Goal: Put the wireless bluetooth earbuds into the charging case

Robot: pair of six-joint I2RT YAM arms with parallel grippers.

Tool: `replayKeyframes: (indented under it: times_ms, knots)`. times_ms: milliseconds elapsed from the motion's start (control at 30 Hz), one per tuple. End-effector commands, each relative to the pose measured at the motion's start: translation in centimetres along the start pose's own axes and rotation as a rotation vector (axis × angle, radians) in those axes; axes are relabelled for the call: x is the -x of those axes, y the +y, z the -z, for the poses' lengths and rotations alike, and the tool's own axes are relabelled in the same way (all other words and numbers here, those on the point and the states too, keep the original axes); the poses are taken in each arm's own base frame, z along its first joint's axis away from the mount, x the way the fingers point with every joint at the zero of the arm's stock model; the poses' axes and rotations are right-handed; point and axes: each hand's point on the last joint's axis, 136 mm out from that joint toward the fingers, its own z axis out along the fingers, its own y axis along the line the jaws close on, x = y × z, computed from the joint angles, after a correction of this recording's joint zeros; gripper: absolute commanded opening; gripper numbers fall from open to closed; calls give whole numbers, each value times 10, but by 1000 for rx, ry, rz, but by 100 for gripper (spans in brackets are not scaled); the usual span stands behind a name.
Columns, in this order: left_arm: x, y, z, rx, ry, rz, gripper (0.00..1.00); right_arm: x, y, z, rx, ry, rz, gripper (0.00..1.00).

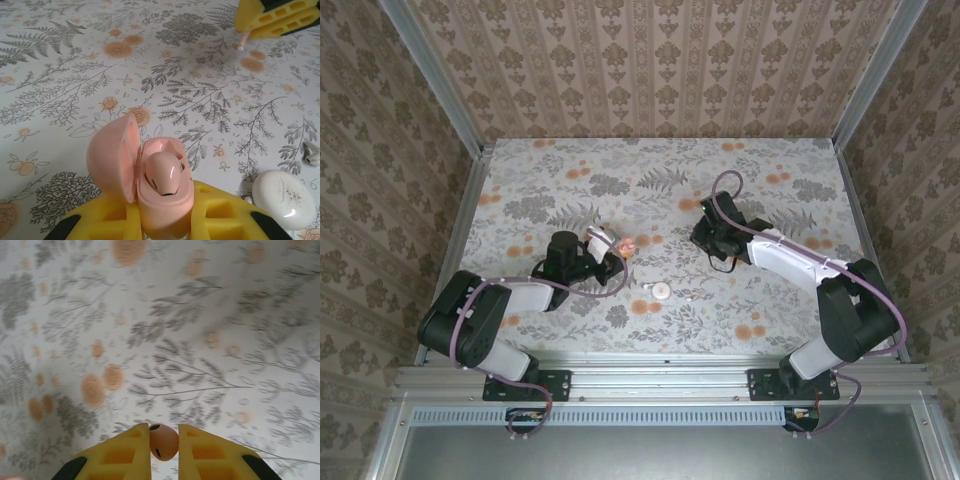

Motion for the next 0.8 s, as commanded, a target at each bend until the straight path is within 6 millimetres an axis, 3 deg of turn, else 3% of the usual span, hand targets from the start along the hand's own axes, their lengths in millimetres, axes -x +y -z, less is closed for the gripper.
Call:
replayKeyframes:
  times_ms: [0, 267, 333, 767]
  knots:
    - [17, -6, -1, -49, -63, 1, 12, 17, 46, 10, 136, -103, 123, 16]
    - [23, -3, 0, -66, -93, 25, 12, 3, 96, 18, 305, -153, 324, 17]
    - [26, -10, 0, -108, -104, 27, 12, -3, 108, 23, 342, -174, 378, 17]
    - [39, -20, 7, -152, -145, 22, 12, -35, 140, 43, 412, -240, 668, 17]
